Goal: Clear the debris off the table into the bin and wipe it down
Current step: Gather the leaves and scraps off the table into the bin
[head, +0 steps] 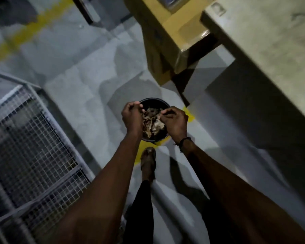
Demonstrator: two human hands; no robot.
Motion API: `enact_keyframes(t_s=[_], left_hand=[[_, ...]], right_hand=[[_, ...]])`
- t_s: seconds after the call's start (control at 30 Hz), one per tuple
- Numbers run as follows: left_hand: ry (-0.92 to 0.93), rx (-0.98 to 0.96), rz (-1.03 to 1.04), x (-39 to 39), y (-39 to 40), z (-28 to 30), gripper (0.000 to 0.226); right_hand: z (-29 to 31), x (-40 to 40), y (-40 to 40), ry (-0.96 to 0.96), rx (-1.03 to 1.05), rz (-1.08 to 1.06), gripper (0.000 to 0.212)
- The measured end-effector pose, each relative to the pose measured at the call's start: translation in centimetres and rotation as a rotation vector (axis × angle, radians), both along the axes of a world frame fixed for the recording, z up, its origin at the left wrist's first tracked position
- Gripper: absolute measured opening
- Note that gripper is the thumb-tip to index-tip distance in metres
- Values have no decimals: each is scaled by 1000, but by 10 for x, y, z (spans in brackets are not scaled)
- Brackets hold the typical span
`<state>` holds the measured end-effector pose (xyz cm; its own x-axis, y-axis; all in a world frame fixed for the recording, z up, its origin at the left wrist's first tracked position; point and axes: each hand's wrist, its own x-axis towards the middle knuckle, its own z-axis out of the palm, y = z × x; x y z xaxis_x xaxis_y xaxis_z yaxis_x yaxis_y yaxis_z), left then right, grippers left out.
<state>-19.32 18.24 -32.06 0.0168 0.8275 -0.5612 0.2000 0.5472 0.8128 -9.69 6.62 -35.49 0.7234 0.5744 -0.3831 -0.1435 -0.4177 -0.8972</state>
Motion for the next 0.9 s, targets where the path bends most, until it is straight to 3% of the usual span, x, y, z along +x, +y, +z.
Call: enact_keyframes(t_s=[0.2,0.47,0.7,0.9], left_hand=[[21,-10,-66,-10,39,-42,25],[48,9,-148,-21,65,-43,27],[33,-17,-140,-31,53,-1,25],[-7,-21,-190,-36,46,100,25]], right_hand=[[-50,-14,39,37,-79,-48,18],[-52,-13,50,37,-97,-104,14],[11,-17,34,100,-78,-101,13],[135,-29,30,189,-57,-137,11]])
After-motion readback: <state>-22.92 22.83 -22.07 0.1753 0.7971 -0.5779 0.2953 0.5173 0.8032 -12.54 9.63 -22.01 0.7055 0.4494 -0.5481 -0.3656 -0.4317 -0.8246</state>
